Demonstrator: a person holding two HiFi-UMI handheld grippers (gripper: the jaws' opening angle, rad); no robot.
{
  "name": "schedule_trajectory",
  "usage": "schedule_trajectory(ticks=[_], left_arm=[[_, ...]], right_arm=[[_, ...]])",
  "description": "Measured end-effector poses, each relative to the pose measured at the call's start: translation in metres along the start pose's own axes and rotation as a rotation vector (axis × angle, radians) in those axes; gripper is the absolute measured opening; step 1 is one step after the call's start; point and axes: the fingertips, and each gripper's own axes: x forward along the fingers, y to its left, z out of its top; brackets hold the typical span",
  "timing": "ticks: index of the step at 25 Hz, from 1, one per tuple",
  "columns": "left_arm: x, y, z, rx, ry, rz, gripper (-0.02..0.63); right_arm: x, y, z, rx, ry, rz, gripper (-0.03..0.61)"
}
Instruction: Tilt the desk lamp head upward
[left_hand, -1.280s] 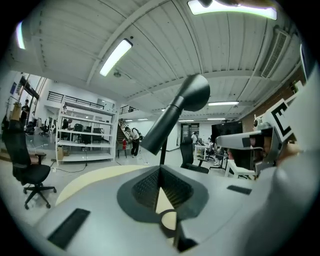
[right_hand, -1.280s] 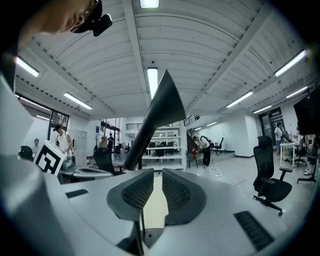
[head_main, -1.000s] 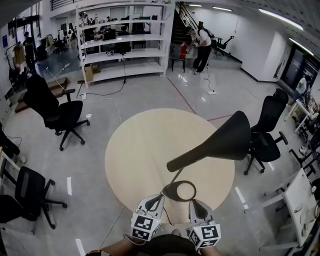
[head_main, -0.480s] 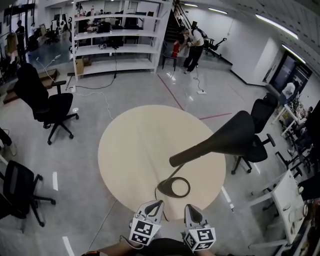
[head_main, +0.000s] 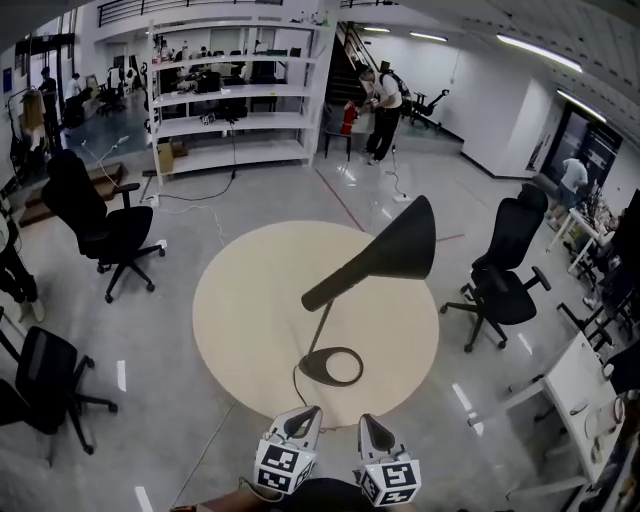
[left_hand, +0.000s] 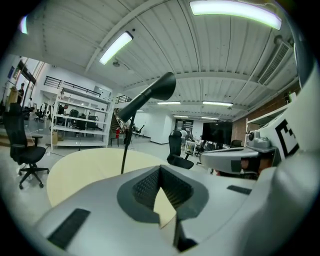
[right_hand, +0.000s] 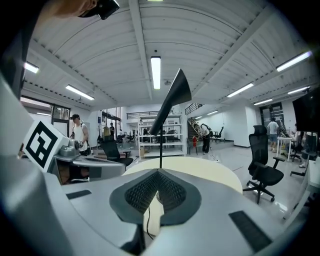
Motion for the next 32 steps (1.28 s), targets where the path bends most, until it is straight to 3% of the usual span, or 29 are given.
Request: schedule_trajectory(ticks=[9,15,23,28,32], left_arm=[[-0.028,-0.156,-0.045,-0.004,0.003,0.103,0.046],[-0.069,-0.218,-0.060,0.004,0.006,0.226,0.046],[-0.118,-0.252,-0.082,0.021,0.034,0.291,0.046],[-0.138,-0.247,-0.103,0.000,0.044,0.296,0.046],[-0.178,-0.231,-0.112,-0.003,0.048,0.286,0.046]], right_arm=[[-0.140,-0.059,-0.039,0.000,-0.027,0.066,0.015],[-0.208,-0.063,-0.055,-0.005,-0.036,0.160,0.015],[-0.252,-0.051,-0.070,0.004,-0.038,0.193,0.015],[-0.261,-0.034,-0.086,0.019,-0.014,0.192,0.015],[-0.270,0.011,-0.091,-0.006,0.013,0.180,0.015]])
